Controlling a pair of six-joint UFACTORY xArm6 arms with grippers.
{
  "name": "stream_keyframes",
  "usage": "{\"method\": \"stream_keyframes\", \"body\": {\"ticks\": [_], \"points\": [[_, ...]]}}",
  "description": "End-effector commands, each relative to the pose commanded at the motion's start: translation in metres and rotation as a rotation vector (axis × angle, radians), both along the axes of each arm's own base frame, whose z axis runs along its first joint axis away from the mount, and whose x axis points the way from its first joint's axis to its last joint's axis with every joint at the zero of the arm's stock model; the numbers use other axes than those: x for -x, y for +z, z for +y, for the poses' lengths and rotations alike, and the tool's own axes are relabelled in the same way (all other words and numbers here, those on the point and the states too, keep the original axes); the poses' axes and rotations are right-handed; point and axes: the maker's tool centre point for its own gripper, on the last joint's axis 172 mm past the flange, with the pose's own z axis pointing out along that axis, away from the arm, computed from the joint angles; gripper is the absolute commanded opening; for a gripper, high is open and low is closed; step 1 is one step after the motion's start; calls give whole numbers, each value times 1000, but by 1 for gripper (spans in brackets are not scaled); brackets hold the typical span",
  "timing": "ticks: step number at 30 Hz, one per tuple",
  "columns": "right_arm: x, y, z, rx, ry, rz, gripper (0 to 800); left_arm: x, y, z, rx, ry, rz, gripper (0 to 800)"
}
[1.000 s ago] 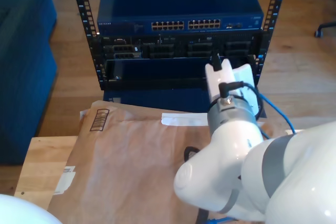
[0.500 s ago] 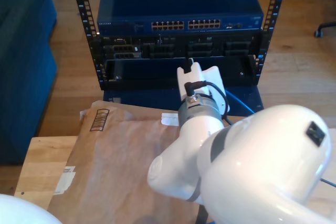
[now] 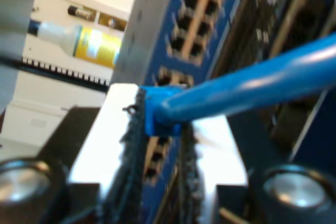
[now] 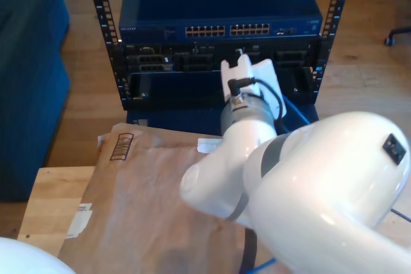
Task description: Grab the cable and plug it in
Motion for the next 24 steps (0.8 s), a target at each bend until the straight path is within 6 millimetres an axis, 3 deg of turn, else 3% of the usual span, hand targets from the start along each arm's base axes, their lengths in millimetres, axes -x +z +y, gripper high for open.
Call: {"method": "stream_keyframes", "body": {"ticks": [4,9,12,15,18,20,24], "points": [[6,1,-12,-1,-2,16,0,0,0,0,-1,0,0,800],[1,-9,-1,-25,29,66,0,0,0,0,-1,0,0,800],[-11,19,12,-64,36,16,0,0,0,0,-1,0,0,800],[-12,20,12,-69,32,17,0,0,0,0,-1,0,0,800],[-10,6,10,-53,32,36,0,0,0,0,-1,0,0,800],[-15,-6,-2,-55,2,51,0,0,0,0,-1,0,0,800],[-21,-7,-6,-183,-36,38,0,0,0,0,-1,0,0,800]]}}
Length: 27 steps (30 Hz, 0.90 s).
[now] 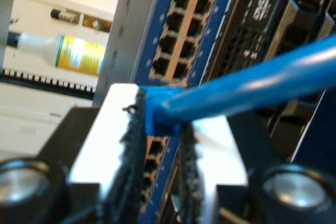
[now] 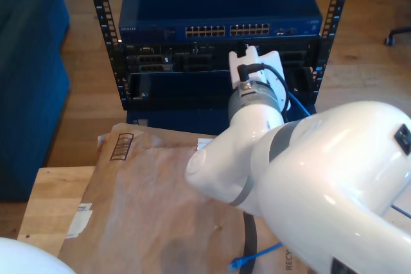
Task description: Grab the cable and plug it in
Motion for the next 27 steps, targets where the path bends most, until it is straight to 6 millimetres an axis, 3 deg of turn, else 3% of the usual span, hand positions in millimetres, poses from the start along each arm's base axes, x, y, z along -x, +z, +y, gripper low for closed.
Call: {"method": "stream_keyframes", "body": {"ticks": [5,8,11,16,20,27], "points": [[3,7,-17,-2,-81,-74,0,0,0,0,0,0,0,800],[-5,-5,-35,-69,-148,-114,0,0,0,0,0,0,0,800],[-11,-1,-48,-141,-186,-135,0,0,0,0,0,0,0,800],[-20,-1,-47,-222,-189,-162,0,0,0,0,1,0,0,800],[-20,-1,-32,-227,-126,-236,0,0,0,0,0,0,0,800],[-39,-13,-44,-232,-102,-264,0,0,0,0,0,0,0,800]]}}
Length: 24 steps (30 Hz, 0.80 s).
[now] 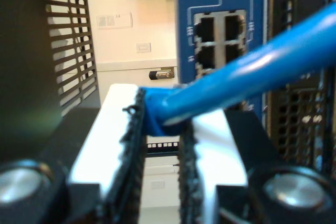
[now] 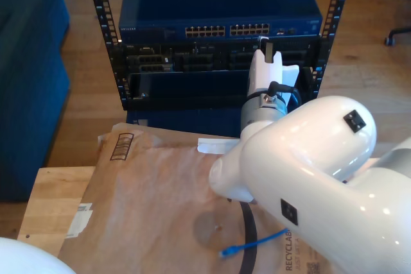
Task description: Grab the cable and plug it in
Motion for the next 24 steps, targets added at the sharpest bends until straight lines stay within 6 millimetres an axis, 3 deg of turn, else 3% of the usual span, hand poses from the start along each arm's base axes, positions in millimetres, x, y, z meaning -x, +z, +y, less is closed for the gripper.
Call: {"method": "stream_keyframes", "body": {"ticks": [24], "points": [[-25,-8,-19,71,15,-49,0,0,0,0,0,0,0,800]]}}
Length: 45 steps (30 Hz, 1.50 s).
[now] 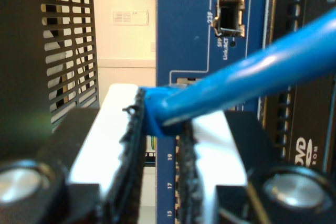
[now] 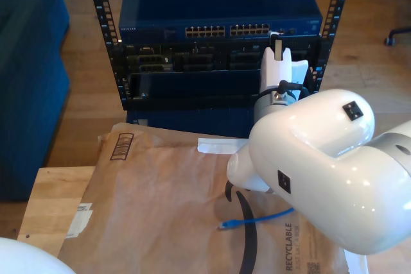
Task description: Grab the cable and plug it in
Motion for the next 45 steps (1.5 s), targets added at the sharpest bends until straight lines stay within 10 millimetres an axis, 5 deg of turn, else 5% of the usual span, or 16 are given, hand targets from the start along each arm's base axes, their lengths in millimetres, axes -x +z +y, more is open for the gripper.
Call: {"method": "stream_keyframes", "body": {"ticks": [45], "points": [[-16,-2,6,-6,7,-23,0,0,0,0,0,0,0,800]]}}
